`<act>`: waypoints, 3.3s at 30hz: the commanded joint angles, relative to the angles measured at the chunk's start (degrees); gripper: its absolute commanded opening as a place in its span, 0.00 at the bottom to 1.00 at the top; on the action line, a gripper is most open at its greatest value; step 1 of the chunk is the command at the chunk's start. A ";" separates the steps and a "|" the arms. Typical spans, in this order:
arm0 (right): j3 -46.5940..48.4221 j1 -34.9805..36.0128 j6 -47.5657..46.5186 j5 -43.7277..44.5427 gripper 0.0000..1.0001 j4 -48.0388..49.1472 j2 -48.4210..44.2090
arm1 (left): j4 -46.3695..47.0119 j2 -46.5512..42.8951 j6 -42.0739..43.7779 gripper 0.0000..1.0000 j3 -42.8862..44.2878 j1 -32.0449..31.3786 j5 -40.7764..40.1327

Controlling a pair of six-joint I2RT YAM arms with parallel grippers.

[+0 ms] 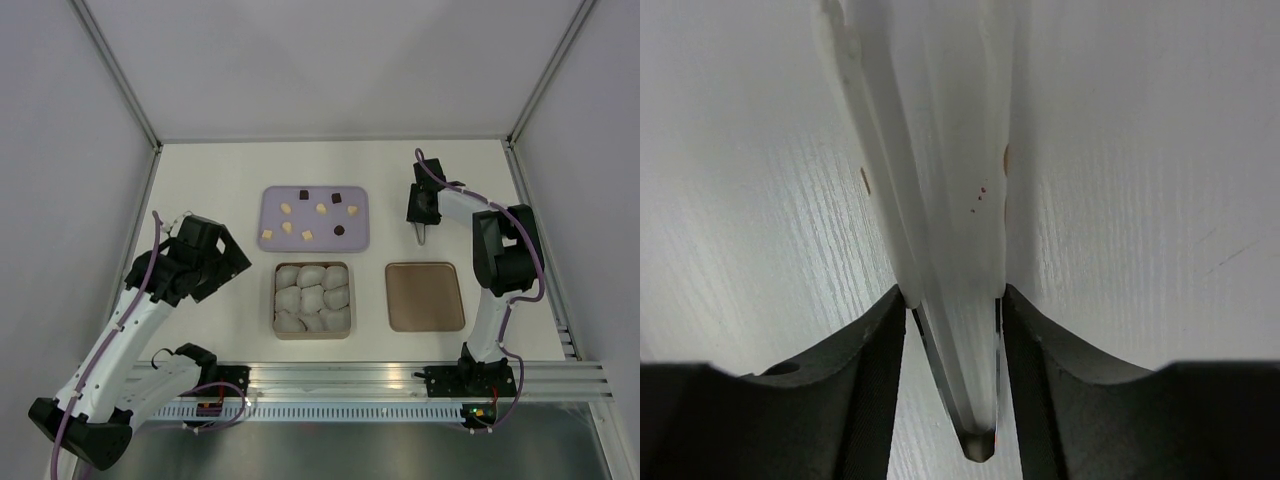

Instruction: Pack the chocolate

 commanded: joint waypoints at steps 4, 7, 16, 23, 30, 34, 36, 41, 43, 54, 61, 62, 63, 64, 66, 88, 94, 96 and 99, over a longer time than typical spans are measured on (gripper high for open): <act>0.60 -0.04 -0.31 2.55 0.45 -6.94 -2.72 | 0.70 -0.24 -1.91 1.00 0.01 0.13 -2.10; 2.27 -0.04 -0.05 1.32 0.44 -10.19 -5.18 | 0.61 -0.16 -1.99 1.00 0.28 0.13 -1.75; 7.45 -0.04 0.13 -5.18 0.43 -25.30 -10.54 | 0.00 -0.33 -1.91 0.99 1.42 0.21 -0.78; 13.69 2.23 2.76 -10.46 0.43 -40.78 -10.99 | -1.05 -0.07 -1.73 1.00 3.79 0.21 0.45; 24.49 13.65 4.69 -10.46 0.44 -46.15 -7.32 | -1.94 0.81 -0.15 1.00 4.94 0.21 2.21; 29.86 17.97 6.01 -8.80 0.44 -47.29 -3.09 | -1.94 0.98 0.64 1.00 4.94 0.21 2.65; 32.85 19.28 6.37 -7.21 0.43 -48.17 -0.11 | -2.02 1.07 1.52 1.00 5.02 0.21 2.56; 39.26 20.43 6.81 -3.34 0.43 -49.05 5.43 | -1.76 1.25 2.57 0.99 4.59 0.21 3.17; 41.46 20.52 6.98 -2.29 0.44 -49.58 7.90 | -1.76 1.08 2.40 1.00 4.15 0.13 3.17; 46.92 20.70 5.93 -0.44 0.45 -48.70 15.37 | -0.71 -0.07 1.96 1.00 1.95 0.13 2.56; 47.71 20.70 5.58 -1.23 0.48 -48.09 17.66 | -0.27 0.46 2.14 0.99 1.51 0.21 2.21; 47.71 20.70 5.58 -1.23 0.48 -47.83 18.09 | -0.09 0.63 2.14 1.00 1.51 0.21 2.12; 47.71 20.70 5.49 -1.23 0.48 -47.56 18.27 | -0.09 0.63 2.22 1.00 1.51 0.21 2.12; 47.89 20.70 5.58 -1.40 0.48 -47.47 18.45 | -0.09 0.72 2.31 1.00 1.42 0.21 2.03; 48.24 20.70 5.58 -1.40 0.48 -47.39 19.24 | 0.00 0.81 2.31 1.00 1.33 0.21 1.94; 48.68 20.70 4.87 -2.90 0.48 -46.33 22.41 | 0.88 2.04 2.84 1.00 1.07 0.21 1.24; 48.51 20.70 5.14 -3.43 0.45 -46.24 22.58 | 1.23 2.39 3.02 1.00 1.33 0.21 0.89; 48.42 20.70 5.22 -3.60 0.44 -46.24 22.41 | 1.14 2.39 2.93 1.00 1.42 0.21 0.98; 48.59 20.70 5.31 -3.69 0.40 -46.16 21.97 | 1.14 2.39 3.02 1.00 1.51 0.13 1.06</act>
